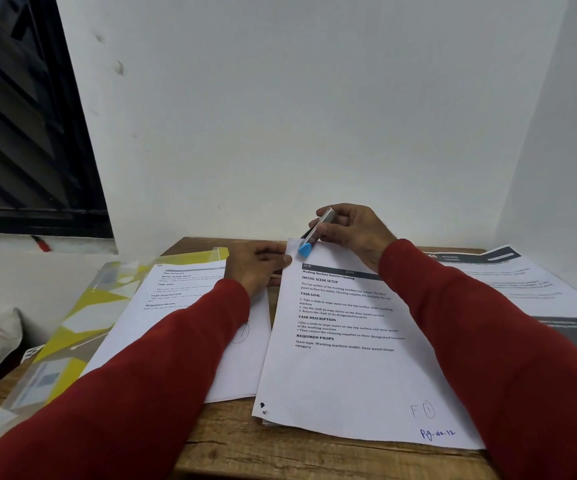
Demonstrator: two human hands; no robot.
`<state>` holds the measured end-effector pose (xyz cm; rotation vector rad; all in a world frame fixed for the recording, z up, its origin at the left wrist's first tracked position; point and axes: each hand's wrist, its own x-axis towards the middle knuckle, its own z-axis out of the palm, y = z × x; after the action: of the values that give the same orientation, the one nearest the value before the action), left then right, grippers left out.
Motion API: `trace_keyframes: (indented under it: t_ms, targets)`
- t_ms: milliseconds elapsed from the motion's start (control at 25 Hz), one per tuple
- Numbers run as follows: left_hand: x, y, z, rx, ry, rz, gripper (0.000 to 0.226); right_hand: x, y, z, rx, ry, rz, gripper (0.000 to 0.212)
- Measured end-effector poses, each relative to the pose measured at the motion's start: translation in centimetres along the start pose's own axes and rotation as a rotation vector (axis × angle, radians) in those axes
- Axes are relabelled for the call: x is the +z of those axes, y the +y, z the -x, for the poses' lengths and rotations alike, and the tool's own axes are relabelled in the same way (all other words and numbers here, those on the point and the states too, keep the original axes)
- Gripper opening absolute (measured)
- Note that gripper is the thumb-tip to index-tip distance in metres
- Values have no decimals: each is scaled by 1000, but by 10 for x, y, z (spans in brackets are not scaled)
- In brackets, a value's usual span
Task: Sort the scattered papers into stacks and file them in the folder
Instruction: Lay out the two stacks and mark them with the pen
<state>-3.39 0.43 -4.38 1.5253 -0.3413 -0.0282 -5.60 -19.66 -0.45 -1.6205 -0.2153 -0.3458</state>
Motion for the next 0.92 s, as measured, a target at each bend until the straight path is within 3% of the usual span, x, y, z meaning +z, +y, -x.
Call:
trace_keyframes:
  t_ms: [920]
  targets:
    - [0, -1, -2, 17, -1, -9, 17, 6, -2, 3, -45, 42, 45, 24]
